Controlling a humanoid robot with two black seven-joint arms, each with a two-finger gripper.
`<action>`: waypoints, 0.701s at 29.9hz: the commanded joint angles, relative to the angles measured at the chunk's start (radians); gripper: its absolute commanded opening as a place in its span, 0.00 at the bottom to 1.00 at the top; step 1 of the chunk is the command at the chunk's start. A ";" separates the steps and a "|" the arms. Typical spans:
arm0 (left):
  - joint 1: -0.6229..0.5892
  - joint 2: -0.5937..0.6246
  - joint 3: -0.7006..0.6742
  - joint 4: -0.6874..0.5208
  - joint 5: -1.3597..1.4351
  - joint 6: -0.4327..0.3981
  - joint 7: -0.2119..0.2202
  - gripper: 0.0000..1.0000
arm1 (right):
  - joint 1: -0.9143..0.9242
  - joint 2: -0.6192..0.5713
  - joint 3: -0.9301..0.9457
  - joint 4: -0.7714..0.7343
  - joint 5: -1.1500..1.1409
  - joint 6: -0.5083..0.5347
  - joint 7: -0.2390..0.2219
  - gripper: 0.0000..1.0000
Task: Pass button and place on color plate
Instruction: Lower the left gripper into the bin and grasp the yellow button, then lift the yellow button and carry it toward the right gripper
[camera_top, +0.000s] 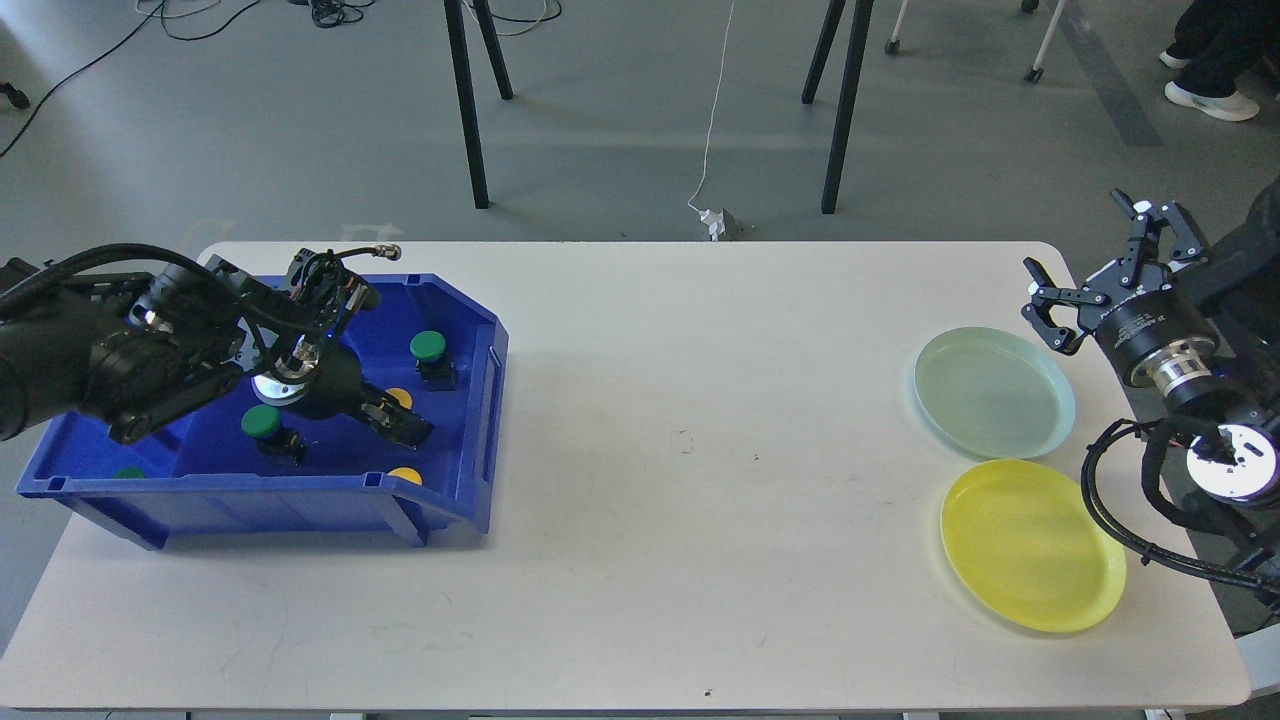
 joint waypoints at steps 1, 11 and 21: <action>0.002 -0.018 0.000 0.025 -0.004 0.000 0.000 0.75 | -0.006 0.000 0.000 0.000 0.002 0.000 0.000 1.00; 0.008 -0.020 0.000 0.030 -0.011 0.001 0.000 0.32 | -0.018 -0.015 0.000 0.003 0.005 0.000 0.000 1.00; -0.035 0.122 -0.116 -0.065 -0.056 0.035 0.000 0.03 | -0.011 -0.052 0.169 -0.009 0.011 0.000 -0.002 1.00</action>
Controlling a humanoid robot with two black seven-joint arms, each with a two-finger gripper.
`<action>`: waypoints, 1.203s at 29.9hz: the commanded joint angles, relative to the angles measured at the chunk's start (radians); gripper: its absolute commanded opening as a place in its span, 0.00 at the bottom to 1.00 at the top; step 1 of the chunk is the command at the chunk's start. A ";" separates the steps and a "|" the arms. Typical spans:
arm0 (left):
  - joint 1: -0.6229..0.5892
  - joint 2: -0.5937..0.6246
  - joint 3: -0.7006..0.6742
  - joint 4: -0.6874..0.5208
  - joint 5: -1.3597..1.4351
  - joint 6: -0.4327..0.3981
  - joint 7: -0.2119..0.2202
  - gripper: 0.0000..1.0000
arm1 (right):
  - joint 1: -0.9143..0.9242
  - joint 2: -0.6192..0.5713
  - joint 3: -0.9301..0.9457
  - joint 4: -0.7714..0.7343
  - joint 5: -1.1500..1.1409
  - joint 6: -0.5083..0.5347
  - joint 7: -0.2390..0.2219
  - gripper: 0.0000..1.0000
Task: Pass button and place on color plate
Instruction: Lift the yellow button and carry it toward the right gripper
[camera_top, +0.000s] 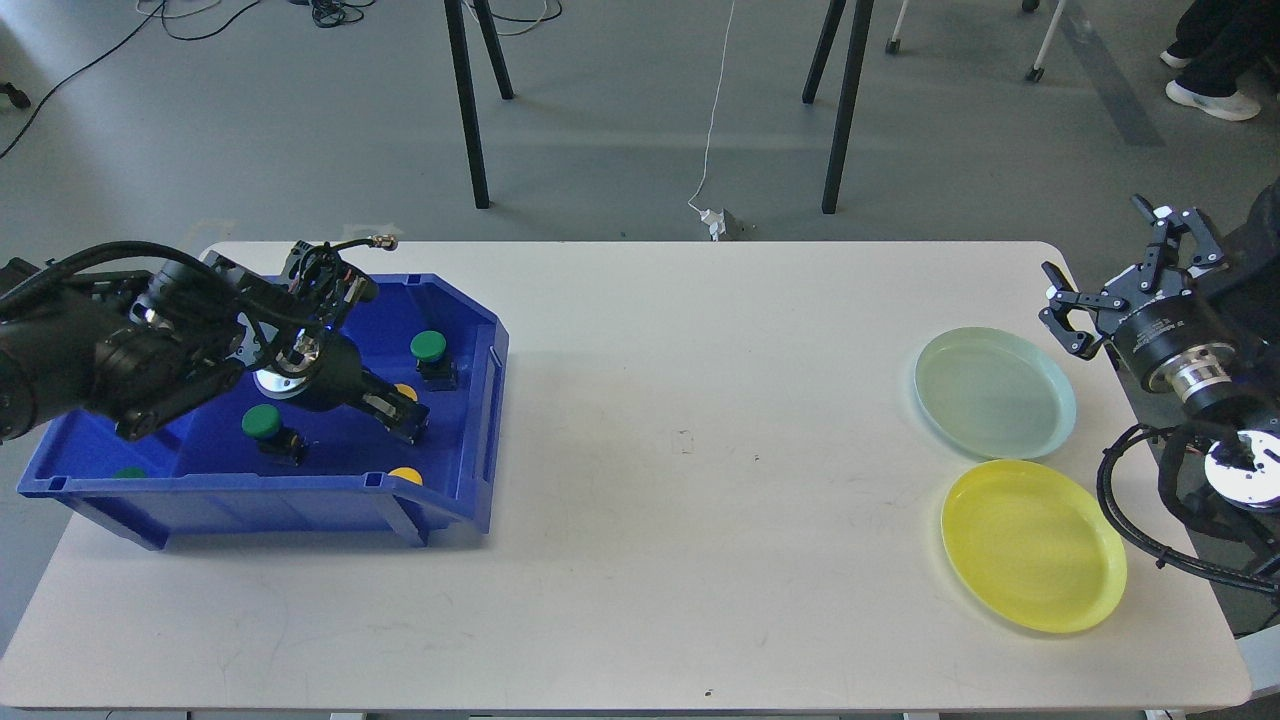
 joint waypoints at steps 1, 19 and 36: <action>-0.053 0.156 -0.138 -0.143 -0.047 -0.012 0.000 0.03 | 0.007 -0.017 0.087 0.008 -0.001 0.000 0.000 1.00; 0.232 0.055 -0.745 -0.511 -0.808 -0.041 0.000 0.05 | 0.016 -0.127 -0.178 0.664 -0.352 -0.105 0.106 0.99; 0.257 0.029 -0.745 -0.498 -0.816 -0.016 0.000 0.06 | 0.260 0.111 -0.395 0.591 -0.366 -0.182 0.114 0.98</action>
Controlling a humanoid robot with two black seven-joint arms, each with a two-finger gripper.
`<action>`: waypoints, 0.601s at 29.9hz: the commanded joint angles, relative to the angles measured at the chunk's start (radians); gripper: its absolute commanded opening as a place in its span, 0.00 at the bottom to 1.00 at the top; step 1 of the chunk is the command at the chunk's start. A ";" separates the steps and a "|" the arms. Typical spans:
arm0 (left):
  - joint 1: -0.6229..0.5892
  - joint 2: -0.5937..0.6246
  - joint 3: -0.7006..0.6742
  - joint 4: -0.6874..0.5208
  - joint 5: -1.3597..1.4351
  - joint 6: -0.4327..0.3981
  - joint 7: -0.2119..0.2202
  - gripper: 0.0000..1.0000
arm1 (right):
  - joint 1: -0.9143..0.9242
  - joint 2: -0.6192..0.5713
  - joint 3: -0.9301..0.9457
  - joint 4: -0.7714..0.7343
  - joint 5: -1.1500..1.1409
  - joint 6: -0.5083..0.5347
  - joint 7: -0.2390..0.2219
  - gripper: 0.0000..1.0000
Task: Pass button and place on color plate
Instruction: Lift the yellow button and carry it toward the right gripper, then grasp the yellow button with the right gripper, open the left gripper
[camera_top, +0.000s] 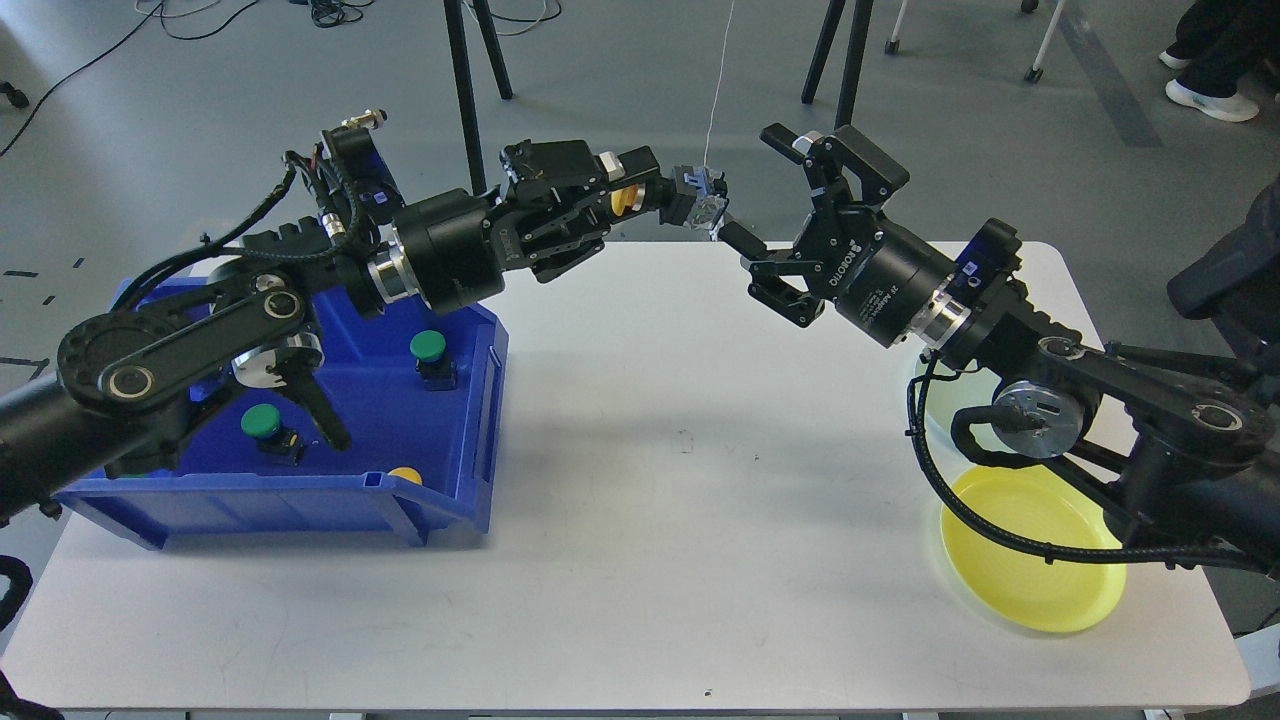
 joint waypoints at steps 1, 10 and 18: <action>0.000 0.000 -0.002 0.001 -0.003 -0.003 0.000 0.06 | 0.016 0.022 -0.010 -0.001 0.001 0.000 0.003 0.98; 0.000 0.001 -0.002 0.002 -0.007 -0.006 0.000 0.06 | 0.055 0.035 -0.069 0.005 0.003 0.007 0.003 0.97; 0.000 0.001 -0.002 0.009 -0.007 -0.006 0.000 0.06 | 0.053 0.028 -0.069 0.013 0.001 0.009 0.003 0.69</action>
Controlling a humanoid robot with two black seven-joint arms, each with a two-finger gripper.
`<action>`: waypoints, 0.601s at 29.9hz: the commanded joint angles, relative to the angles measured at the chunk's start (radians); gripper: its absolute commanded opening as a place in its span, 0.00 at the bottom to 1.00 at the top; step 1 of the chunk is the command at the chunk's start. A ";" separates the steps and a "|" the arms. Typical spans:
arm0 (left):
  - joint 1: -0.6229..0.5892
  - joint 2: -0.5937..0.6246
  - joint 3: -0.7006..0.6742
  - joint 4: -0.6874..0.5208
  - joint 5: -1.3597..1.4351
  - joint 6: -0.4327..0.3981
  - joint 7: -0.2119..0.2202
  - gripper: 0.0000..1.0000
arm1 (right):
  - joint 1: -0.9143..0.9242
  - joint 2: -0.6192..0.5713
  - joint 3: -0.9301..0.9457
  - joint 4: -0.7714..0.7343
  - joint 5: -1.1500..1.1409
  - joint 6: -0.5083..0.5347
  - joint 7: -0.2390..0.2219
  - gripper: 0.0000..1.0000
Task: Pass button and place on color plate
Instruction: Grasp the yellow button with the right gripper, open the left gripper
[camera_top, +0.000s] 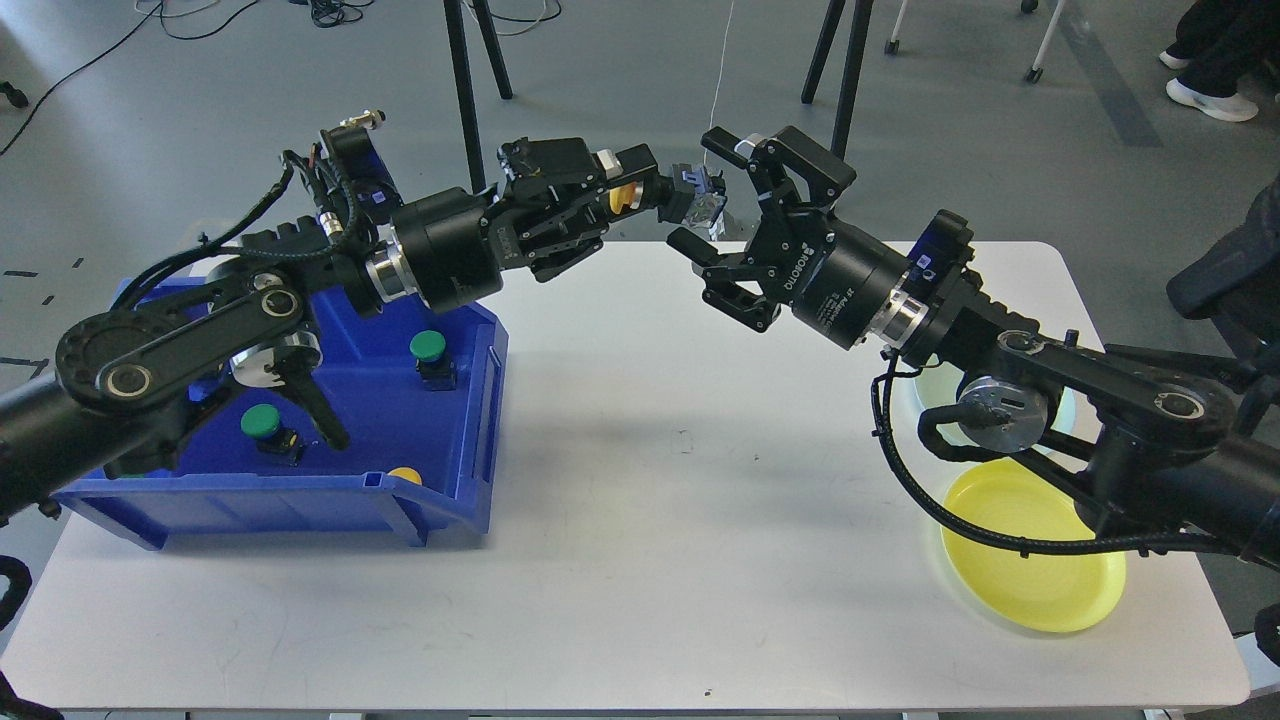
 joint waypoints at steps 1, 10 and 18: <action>0.000 0.000 0.000 0.002 0.000 -0.001 0.000 0.07 | -0.001 -0.001 0.001 0.001 -0.003 -0.001 0.001 0.61; 0.001 0.000 0.000 0.002 -0.001 -0.009 0.000 0.20 | -0.001 0.000 0.017 -0.005 -0.003 -0.019 -0.002 0.00; 0.001 -0.001 0.000 0.002 -0.001 -0.016 0.000 0.81 | -0.012 -0.027 0.009 0.003 -0.001 -0.027 -0.003 0.00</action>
